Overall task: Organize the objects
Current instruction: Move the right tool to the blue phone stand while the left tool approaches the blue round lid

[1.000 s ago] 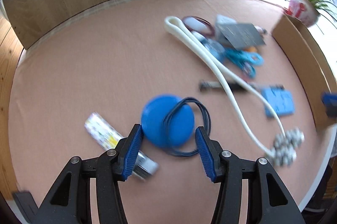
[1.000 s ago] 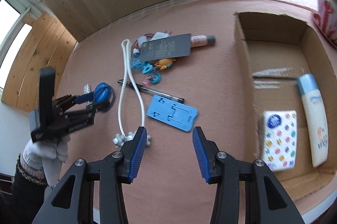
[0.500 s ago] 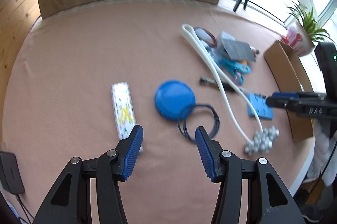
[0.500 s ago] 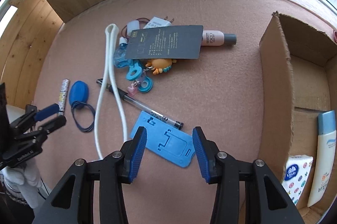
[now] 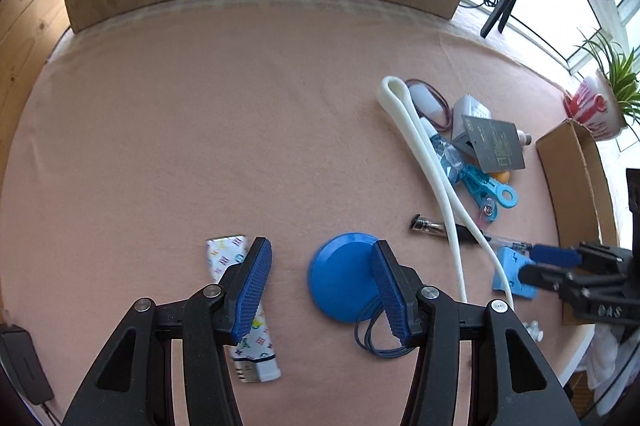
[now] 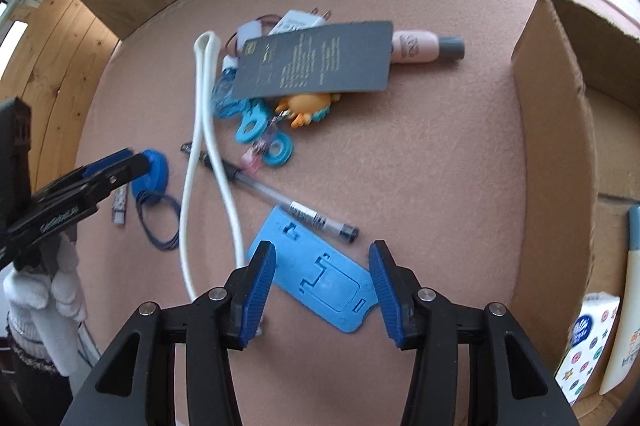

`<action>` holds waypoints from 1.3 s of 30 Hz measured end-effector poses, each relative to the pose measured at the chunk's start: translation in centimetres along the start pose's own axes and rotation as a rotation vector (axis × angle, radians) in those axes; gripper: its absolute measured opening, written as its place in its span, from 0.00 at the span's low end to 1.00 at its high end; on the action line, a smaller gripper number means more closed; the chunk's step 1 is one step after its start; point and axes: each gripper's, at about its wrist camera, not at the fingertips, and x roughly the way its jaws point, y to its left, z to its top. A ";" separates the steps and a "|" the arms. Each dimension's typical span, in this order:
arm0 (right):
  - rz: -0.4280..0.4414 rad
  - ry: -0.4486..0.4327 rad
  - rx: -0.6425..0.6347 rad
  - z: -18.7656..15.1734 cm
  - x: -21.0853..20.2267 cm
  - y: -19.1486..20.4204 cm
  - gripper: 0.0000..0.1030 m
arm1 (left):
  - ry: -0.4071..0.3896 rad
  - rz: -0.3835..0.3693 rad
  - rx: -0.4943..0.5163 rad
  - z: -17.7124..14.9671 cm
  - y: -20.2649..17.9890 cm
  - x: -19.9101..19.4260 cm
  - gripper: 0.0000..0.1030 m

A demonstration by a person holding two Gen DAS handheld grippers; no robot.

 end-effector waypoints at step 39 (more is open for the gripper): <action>-0.260 -0.051 -0.222 -3.1 0.8 2.3 0.52 | 0.026 0.107 -0.014 -0.1 -1.6 1.1 0.53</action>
